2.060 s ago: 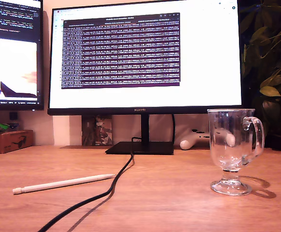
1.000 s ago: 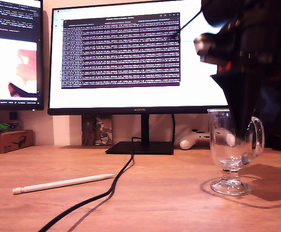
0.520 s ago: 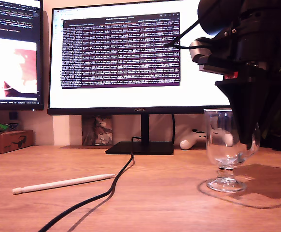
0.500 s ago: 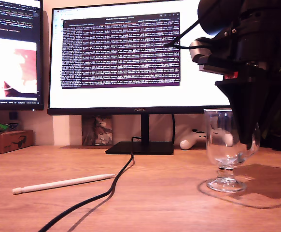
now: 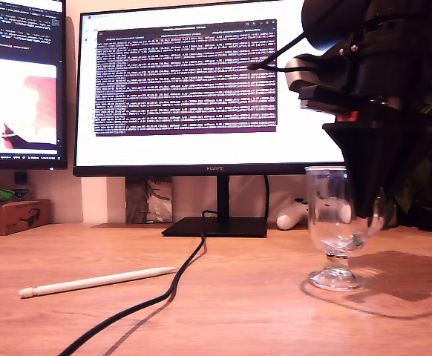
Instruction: Pick the small glass cups in front of you with each of your hands, and place them behind the white pen
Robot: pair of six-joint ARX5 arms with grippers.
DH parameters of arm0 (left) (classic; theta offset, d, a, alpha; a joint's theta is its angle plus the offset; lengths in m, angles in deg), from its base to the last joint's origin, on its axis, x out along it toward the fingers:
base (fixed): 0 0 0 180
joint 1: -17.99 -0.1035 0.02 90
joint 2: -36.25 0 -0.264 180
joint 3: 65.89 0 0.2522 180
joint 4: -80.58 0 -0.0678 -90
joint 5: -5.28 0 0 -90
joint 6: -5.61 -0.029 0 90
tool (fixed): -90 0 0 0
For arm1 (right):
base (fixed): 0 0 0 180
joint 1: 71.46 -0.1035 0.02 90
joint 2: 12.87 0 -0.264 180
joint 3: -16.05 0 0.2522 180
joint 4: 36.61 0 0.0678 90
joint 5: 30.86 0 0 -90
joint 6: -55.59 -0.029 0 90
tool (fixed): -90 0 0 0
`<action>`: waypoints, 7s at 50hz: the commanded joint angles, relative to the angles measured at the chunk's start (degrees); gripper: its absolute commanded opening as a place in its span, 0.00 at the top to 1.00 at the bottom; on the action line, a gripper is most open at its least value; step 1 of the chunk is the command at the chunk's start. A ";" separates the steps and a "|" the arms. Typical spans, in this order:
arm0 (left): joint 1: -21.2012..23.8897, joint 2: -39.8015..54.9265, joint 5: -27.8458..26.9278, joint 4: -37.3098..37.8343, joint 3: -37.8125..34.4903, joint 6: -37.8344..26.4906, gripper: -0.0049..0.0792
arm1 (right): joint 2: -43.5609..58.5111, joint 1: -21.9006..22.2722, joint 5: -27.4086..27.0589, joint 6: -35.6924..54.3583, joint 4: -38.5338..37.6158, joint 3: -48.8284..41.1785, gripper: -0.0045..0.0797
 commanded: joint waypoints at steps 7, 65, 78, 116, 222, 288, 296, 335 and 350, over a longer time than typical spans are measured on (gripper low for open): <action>-2.03 10.51 1.42 0.20 4.31 19.19 0.96 | 0.17 -0.26 0.31 0.37 -1.53 -0.09 0.96; -4.50 30.38 5.18 -6.27 4.66 64.26 0.58 | 0.17 -0.37 0.52 0.37 -7.39 -0.09 0.96; -7.13 32.37 6.75 -1.95 4.66 64.13 0.58 | 0.17 -0.66 0.52 0.39 -7.54 -0.09 0.96; -11.43 36.26 5.57 -5.11 4.66 59.82 0.58 | 0.17 -1.03 0.52 1.29 -10.14 -0.09 0.96; 1.36 34.14 5.25 -6.51 5.31 5.03 0.97 | 0.17 -1.88 1.99 6.36 -14.43 3.26 0.96; 8.83 25.88 2.89 -11.91 5.42 3.34 0.97 | 18.03 -13.35 2.49 7.78 -12.63 25.44 0.96; 8.83 25.86 1.73 -12.83 5.42 3.41 0.97 | 19.71 -14.10 2.51 7.89 -13.09 26.25 0.96; 8.87 25.86 -1.05 -13.11 5.42 3.54 0.97 | 21.29 -14.51 2.73 7.61 -21.70 27.21 0.96; 8.87 25.86 -2.25 -13.14 5.42 4.04 0.97 | 23.26 -14.49 2.86 7.13 -20.26 29.68 0.96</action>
